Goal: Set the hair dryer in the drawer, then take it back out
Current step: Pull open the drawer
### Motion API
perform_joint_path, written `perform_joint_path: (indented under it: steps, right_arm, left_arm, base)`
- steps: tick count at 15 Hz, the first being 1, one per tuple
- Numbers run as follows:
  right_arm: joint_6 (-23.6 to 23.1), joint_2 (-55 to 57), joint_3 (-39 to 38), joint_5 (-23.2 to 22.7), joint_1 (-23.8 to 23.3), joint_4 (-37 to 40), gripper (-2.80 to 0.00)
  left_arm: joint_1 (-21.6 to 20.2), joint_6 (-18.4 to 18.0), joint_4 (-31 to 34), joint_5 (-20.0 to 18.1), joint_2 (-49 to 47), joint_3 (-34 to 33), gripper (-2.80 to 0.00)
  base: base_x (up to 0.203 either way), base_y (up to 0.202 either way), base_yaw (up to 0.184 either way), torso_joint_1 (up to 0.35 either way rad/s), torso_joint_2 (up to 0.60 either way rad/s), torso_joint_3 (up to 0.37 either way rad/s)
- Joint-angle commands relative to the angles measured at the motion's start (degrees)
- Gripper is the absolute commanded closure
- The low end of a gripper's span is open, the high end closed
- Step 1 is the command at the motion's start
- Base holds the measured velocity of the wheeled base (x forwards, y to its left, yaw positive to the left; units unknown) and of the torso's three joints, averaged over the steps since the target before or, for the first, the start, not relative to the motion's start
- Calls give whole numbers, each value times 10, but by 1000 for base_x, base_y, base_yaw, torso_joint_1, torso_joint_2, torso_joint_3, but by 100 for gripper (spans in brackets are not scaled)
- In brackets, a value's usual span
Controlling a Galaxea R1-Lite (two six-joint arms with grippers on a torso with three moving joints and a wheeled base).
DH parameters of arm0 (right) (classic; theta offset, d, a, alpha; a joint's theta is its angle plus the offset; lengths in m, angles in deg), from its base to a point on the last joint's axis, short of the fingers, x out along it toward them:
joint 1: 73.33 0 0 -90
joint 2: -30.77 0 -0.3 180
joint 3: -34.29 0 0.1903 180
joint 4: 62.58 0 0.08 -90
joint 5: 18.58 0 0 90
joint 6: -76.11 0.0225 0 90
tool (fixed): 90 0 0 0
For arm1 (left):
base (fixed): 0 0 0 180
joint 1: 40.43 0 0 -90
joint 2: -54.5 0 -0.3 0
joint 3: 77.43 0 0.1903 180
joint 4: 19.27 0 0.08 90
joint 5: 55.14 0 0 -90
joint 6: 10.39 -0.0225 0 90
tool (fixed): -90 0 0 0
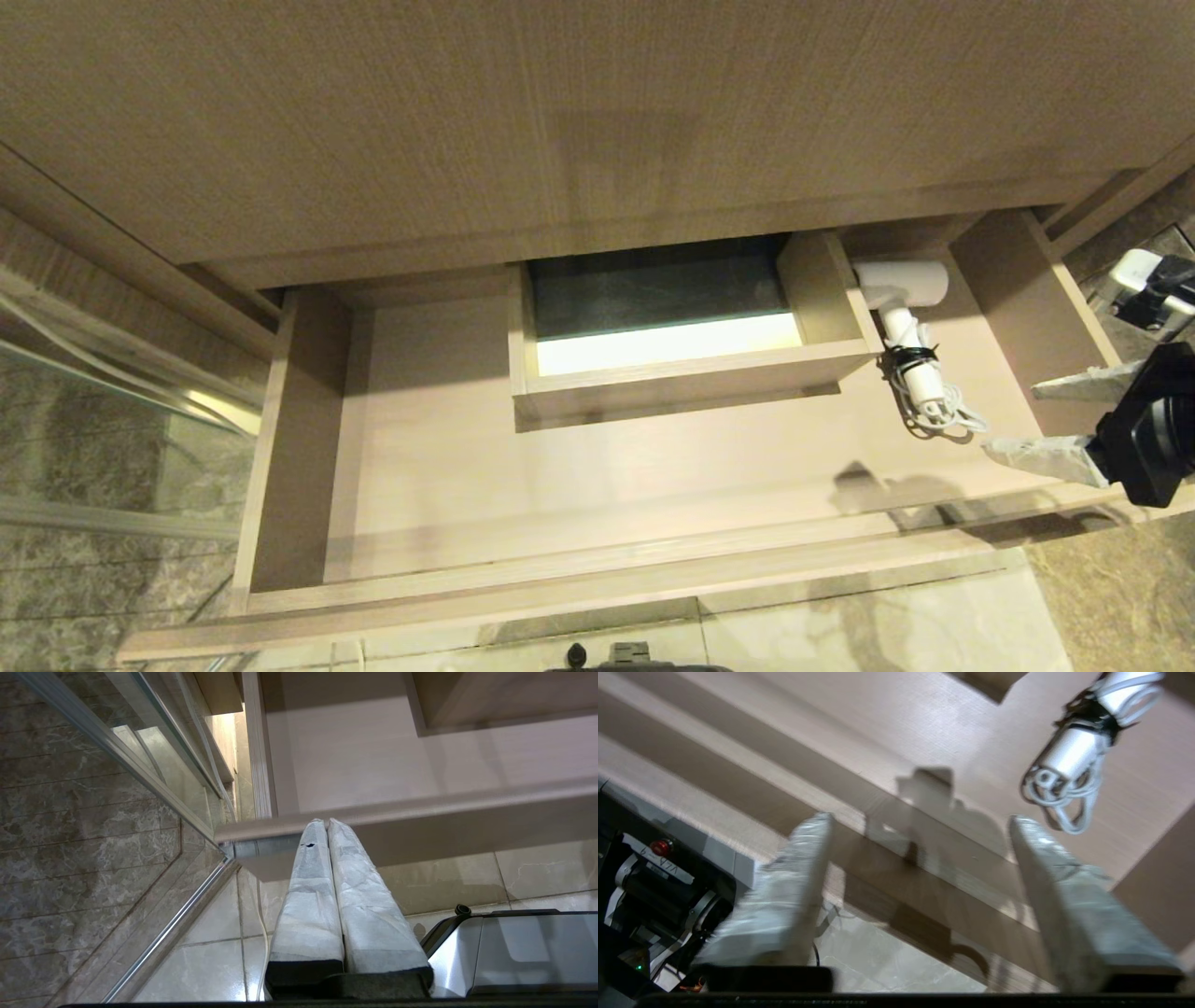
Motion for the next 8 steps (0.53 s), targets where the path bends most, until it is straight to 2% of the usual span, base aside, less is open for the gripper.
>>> perform_joint_path:
  steps: [1,6,8]
  right_arm:
    - [1,-10,1,1,-29,3,0]
    - [2,43,30,2,-100,3,0]
    - [28,93,49,1,-130,1,0]
  left_arm:
    - [0,0,-1,0,-1,0,0]
    - [0,0,-1,0,0,0,0]
    - [0,0,0,0,-1,0,0]
  base:
    - [0,0,0,0,0,0]
    - [0,0,0,0,0,0]
    - [0,0,0,0,0,0]
